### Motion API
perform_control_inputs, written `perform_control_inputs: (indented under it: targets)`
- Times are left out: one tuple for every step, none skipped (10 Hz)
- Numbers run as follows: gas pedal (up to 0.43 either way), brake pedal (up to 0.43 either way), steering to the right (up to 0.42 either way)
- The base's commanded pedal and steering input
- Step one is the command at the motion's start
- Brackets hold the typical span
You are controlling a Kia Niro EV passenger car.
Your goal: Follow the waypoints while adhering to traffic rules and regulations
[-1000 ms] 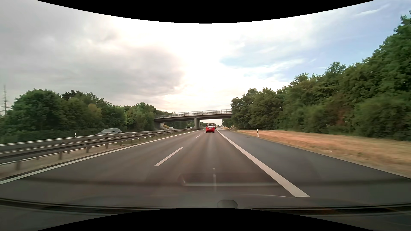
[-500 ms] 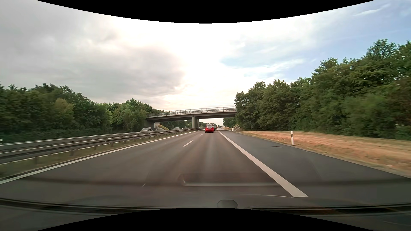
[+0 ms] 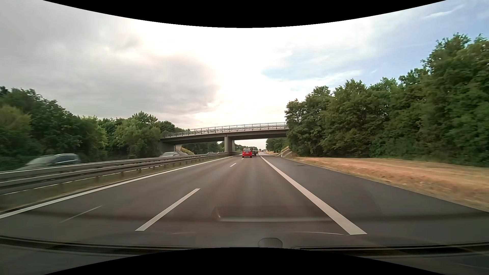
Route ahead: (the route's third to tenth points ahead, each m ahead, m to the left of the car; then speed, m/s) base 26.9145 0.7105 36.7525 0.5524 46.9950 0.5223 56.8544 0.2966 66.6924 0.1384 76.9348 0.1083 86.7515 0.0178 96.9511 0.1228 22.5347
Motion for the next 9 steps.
perform_control_inputs:
  targets:
    - [0.24,0.0,0.004]
    - [0.26,0.0,0.003]
    - [0.26,0.0,0.002]
    - [0.26,0.0,0.002]
    - [0.26,0.0,0.001]
    - [0.26,0.0,-0.004]
    - [0.26,0.0,-0.004]
    - [0.26,0.0,-0.003]
    - [0.26,0.0,-0.003]
